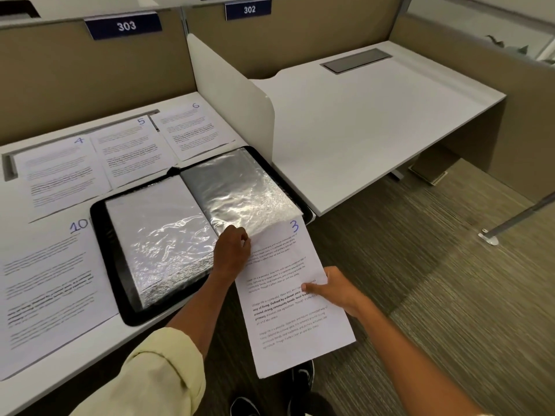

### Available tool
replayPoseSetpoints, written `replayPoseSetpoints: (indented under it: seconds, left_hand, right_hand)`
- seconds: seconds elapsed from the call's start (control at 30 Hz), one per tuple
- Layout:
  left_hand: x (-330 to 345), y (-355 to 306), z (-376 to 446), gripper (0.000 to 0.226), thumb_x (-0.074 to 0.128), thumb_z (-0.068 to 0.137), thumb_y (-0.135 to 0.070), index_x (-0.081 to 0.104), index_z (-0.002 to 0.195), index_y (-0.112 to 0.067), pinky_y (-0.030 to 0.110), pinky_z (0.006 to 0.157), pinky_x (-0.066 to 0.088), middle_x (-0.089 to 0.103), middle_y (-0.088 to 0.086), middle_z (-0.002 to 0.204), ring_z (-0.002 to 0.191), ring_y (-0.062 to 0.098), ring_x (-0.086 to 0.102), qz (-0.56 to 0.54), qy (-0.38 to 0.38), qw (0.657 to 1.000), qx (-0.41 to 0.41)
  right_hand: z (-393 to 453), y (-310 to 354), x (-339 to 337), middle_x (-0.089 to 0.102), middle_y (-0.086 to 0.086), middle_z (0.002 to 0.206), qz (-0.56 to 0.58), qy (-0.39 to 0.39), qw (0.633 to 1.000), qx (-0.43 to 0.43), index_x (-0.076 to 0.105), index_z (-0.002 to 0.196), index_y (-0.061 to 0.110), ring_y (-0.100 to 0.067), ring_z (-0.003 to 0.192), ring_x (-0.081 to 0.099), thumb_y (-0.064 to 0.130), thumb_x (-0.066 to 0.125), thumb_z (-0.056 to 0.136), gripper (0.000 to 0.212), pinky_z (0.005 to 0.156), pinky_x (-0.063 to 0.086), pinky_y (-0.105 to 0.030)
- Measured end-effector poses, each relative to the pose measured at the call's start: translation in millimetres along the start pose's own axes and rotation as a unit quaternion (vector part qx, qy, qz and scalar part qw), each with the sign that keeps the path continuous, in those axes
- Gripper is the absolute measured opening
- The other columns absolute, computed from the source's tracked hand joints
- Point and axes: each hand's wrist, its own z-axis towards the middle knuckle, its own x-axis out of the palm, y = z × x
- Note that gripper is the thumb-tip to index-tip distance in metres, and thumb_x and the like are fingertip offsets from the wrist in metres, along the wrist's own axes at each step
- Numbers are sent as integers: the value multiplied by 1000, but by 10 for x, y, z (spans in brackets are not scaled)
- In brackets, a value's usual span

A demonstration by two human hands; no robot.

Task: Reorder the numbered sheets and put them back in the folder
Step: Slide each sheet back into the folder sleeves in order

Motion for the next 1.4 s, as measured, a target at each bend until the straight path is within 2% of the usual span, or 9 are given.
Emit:
replayPoseSetpoints:
  seconds: [0.13,0.3,0.47,0.57,0.73,0.9,1.1,1.23,1.4]
  left_hand:
    - [5,13,71,6,63,85,-7,62,79,-8,35,63,43,55,7,84,75,23,53,24,18,999,10]
    - [49,-54,170,4,59,86,-9,59,89,-12,30,63,37,55,3,88,80,23,53,74,41,996,21]
    - [166,-261,284,19,56,83,-1,59,100,-9,37,64,45,57,7,95,84,27,55,105,36,994,25]
    - [239,-415,383,17,54,84,0,58,98,-9,41,62,48,55,7,91,78,28,54,111,27,993,19]
    - [314,-621,539,2,57,90,-10,58,88,-8,37,57,47,54,7,86,73,26,53,138,13,990,37]
    - [373,-680,606,9,61,91,-18,62,89,-10,37,56,49,56,4,87,72,23,55,139,-4,990,40]
    - [416,-730,637,9,62,91,-20,63,89,-12,32,51,47,57,1,85,66,19,55,132,-33,989,55]
    - [424,-763,635,7,62,90,-18,62,87,-12,31,47,45,57,1,83,62,17,53,126,-58,988,73]
    - [431,-748,560,8,61,91,-20,61,88,-13,32,50,47,57,0,86,67,16,53,116,-53,989,75]
  right_hand:
    - [203,17,-79,74,-2,113,-5,27,1000,-8,64,117,24,-17,95,74,15,65,96,22,77,62,-31]
    - [487,35,-250,73,-4,117,9,68,998,-1,55,128,27,-21,101,73,22,57,101,27,85,61,-41]
    - [821,97,-375,72,-2,119,-18,62,997,-37,54,132,24,-18,103,72,30,46,106,28,89,60,-43]
    - [969,176,-384,72,-1,110,-93,29,994,-56,61,116,26,-16,97,72,33,40,108,24,88,60,-43]
    - [1122,295,-325,68,-3,96,-202,18,976,-79,60,103,17,-16,84,69,30,37,109,28,64,56,-28]
    - [1268,272,-277,68,-9,91,-275,19,957,-93,62,95,8,-22,82,68,29,37,108,34,78,60,-42]
    - [1376,312,-287,64,-8,84,-363,8,927,-96,56,81,13,-22,74,65,25,38,107,33,68,53,-37]
    - [1424,374,-302,59,-4,79,-375,11,924,-81,50,74,18,-22,74,61,27,39,106,35,63,45,-33]
    - [1508,469,-352,60,-7,80,-335,30,940,-60,51,75,15,-19,72,60,25,37,107,36,61,48,-31]
